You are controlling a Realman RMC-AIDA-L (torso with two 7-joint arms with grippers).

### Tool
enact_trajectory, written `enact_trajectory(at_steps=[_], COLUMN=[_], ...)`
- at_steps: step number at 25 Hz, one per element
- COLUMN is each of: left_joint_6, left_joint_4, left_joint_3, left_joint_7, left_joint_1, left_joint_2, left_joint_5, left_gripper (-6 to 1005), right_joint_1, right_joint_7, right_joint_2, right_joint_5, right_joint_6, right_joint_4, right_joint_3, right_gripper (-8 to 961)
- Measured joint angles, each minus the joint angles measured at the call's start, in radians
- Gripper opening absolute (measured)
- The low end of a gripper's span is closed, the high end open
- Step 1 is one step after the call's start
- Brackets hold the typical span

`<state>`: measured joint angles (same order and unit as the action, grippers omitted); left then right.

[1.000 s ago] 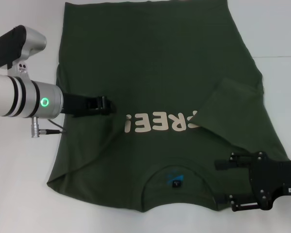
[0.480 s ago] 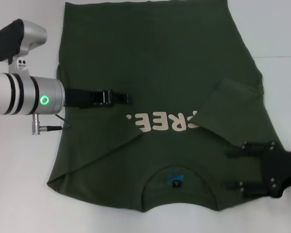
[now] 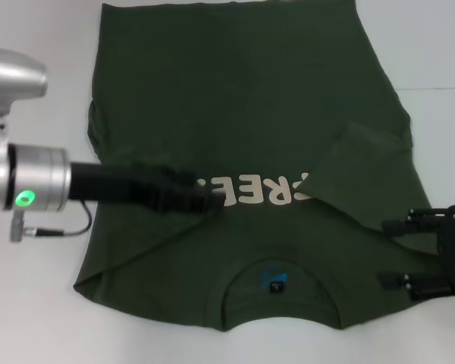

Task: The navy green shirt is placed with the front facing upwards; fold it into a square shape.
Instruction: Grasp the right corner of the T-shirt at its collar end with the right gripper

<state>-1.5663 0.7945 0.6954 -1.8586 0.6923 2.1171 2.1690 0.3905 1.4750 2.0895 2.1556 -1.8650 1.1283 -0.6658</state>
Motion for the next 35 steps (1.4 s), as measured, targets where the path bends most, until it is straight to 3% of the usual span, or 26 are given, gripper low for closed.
enact_trajectory(at_steps=[6,9,12,17,22,29,35], left_joint_6=[-0.288,-0.328,-0.333,-0.334,-0.321,-0.318,-0.317], left_joint_4=[0.0,-0.003,-0.008,-0.011,-0.019,-0.021,-0.022], left_joint_3=[-0.015,-0.022,-0.024,-0.023,-0.025,-0.025,-0.025], left_joint_7=[0.22,0.245,0.249,0.25,0.262,0.264,0.265], left_joint_1=[-0.042,-0.046,-0.047,-0.047,-0.04,-0.041,-0.047], left_joint_2=[-0.011,-0.007,-0.004,-0.002,-0.001,-0.001,0.002], left_joint_5=[-0.001,-0.005,-0.019,-0.052,-0.064,-0.081,-0.082], left_gripper=[936,937,937,937,937,936,936], right_joint_1=[-0.01,-0.011,-0.005,0.013,0.049,0.157,0.189], right_joint_7=[0.003,0.034,0.123,0.321,0.417,0.555,0.664], right_joint_2=[0.001,0.001,-0.002,-0.025,-0.041,-0.041,-0.031], right_joint_5=[-0.003,-0.004,-0.005,0.029,0.183,0.557,0.668], right_joint_6=[-0.06,-0.056,-0.035,0.008,0.037,0.081,0.14], right_joint_4=[0.071,0.119,0.169,0.238,0.254,0.291,0.264], right_joint_3=[0.027,0.064,0.12,0.175,0.179,0.16,0.073], right_gripper=[823,824,824,823,822,821,820])
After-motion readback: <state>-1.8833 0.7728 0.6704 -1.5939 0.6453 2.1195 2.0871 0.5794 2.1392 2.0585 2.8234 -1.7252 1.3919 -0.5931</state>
